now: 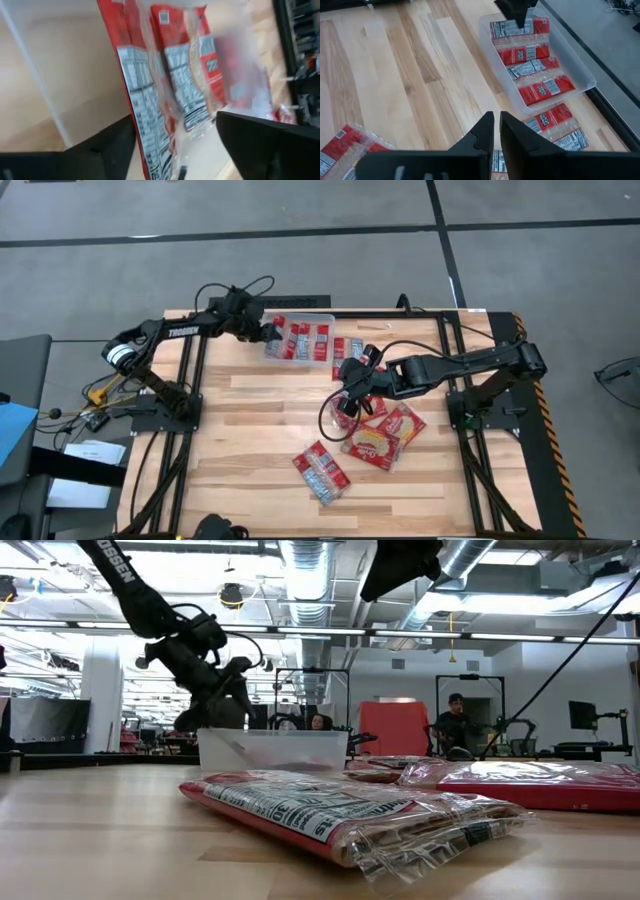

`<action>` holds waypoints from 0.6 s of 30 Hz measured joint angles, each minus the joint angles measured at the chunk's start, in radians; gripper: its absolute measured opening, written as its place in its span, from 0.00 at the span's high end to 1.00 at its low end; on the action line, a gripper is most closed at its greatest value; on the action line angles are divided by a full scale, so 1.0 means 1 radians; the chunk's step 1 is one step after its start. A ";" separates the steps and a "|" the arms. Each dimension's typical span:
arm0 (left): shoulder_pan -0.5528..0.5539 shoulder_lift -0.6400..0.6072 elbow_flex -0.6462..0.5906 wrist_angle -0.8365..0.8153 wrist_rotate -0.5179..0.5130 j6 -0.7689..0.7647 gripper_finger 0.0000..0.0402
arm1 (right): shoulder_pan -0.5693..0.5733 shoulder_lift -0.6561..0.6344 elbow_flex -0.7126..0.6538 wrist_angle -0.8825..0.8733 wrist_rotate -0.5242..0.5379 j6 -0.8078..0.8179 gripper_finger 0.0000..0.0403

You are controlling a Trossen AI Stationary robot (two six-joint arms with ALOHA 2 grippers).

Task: Sort popcorn bags into baskets
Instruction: Put the red popcorn bag into the transparent bin

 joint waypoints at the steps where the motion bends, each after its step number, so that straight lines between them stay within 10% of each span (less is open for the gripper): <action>1: 0.007 0.000 0.021 -0.033 0.005 0.007 0.32 | 0.000 0.000 0.000 -0.003 0.000 0.000 0.86; 13: -0.014 -0.043 0.344 -0.543 -0.050 0.220 0.29 | 0.008 0.000 0.000 -0.049 0.000 0.027 0.86; 18: -0.121 -0.156 0.365 -0.552 0.075 0.180 0.29 | 0.014 -0.002 -0.034 -0.158 0.000 0.194 0.86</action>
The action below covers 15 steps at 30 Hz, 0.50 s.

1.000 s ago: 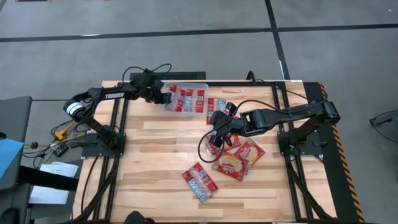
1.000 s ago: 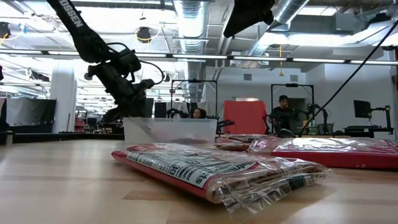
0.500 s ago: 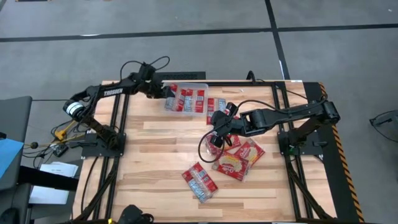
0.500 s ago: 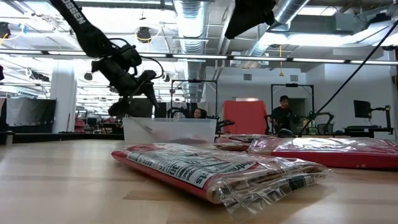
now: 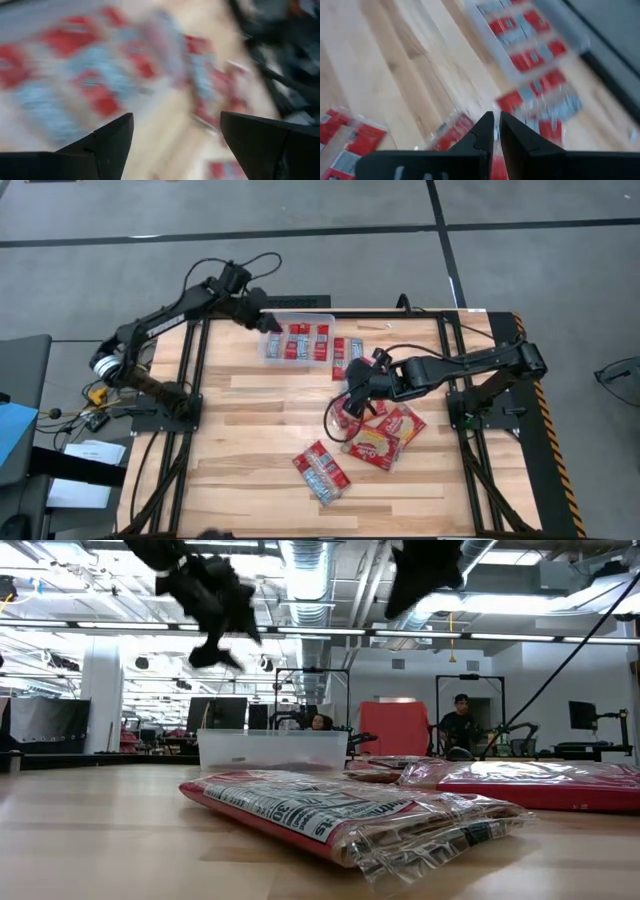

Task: Sort popcorn bags into baskets
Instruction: Put the red popcorn bag into the transparent bin

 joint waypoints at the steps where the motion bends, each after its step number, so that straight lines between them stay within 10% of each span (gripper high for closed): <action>1: -0.029 -0.027 0.000 -0.003 0.028 0.002 0.29 | 0.010 -0.005 -0.025 -0.023 0.001 0.053 0.86; 8: -0.306 -0.249 -0.106 0.040 -0.059 -0.093 0.29 | 0.116 -0.046 -0.278 0.028 -0.027 0.324 0.86; 15: -0.624 -0.463 -0.523 0.378 -0.153 -0.436 0.29 | 0.260 -0.012 -0.408 0.442 -0.223 0.157 0.87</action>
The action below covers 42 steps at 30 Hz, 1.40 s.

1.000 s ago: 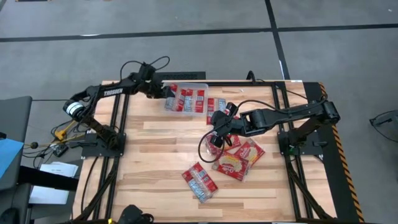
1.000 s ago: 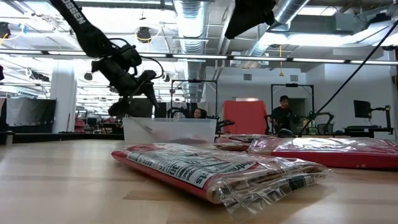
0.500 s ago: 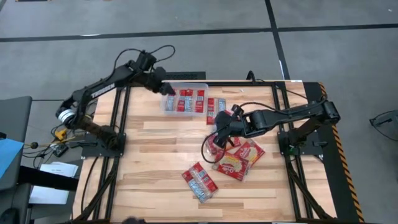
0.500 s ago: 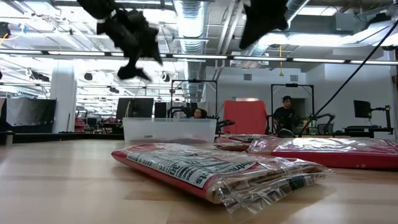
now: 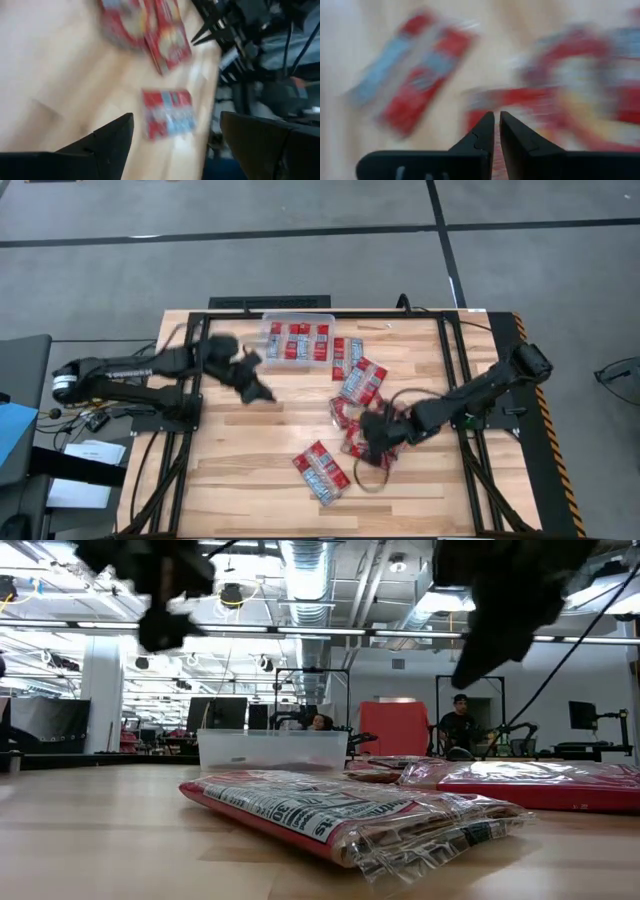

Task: Sort popcorn bags into baskets
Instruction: Put the red popcorn bag into the transparent bin

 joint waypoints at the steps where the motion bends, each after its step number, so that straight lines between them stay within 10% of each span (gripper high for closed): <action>1: -0.045 -0.019 -0.065 0.069 -0.012 -0.047 0.29 | 0.016 0.011 -0.001 0.035 -0.022 -0.028 0.88; 11: -0.258 -0.062 -0.430 0.502 -0.220 -0.397 0.29 | -0.025 0.274 0.043 0.461 -0.330 -0.225 0.98; 25: -0.396 -0.060 -0.436 0.443 -0.311 -0.353 0.29 | -0.071 0.594 0.375 0.327 -0.265 -0.172 0.97; 35: -0.408 -0.057 -0.444 0.276 -0.529 -0.373 0.29 | -0.247 0.606 0.432 0.294 -0.172 -0.182 0.95; 42: -0.362 -0.032 -0.578 0.455 -0.615 -0.481 0.29 | -0.274 0.606 0.432 0.314 -0.195 -0.210 0.95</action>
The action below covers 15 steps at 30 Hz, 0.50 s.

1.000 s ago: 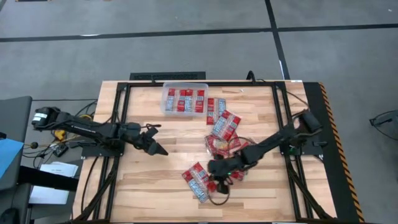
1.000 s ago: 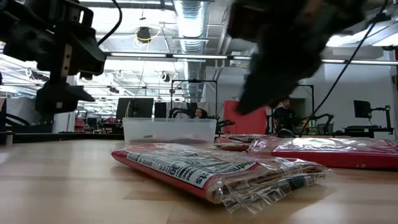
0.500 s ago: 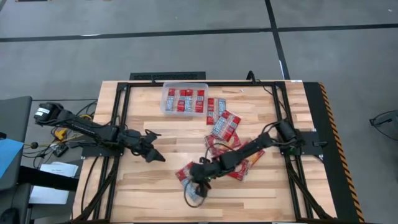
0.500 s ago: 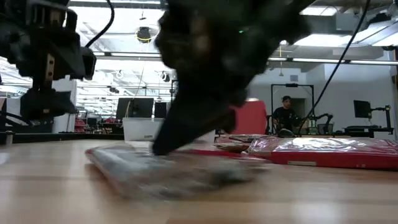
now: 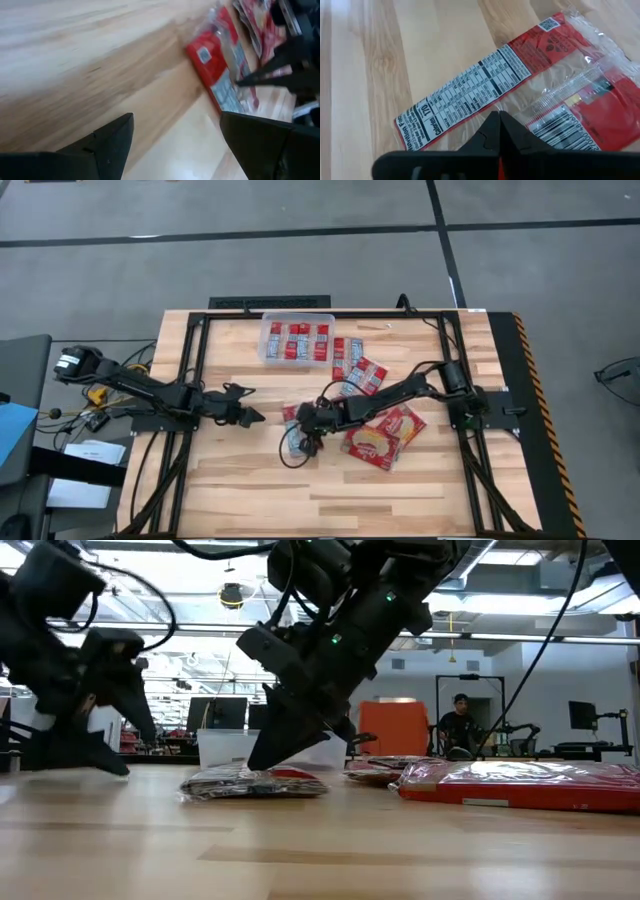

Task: Sort popcorn bags into baskets
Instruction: Put the red popcorn bag into the transparent bin

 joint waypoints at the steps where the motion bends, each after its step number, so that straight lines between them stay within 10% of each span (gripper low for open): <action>1: 0.005 0.010 -0.019 0.037 0.000 -0.016 0.29 | -0.004 0.003 0.000 0.012 -0.002 -0.007 0.95; 15: 0.005 0.054 -0.022 0.106 -0.043 -0.050 0.29 | -0.059 -0.040 0.039 0.004 0.005 -0.046 0.96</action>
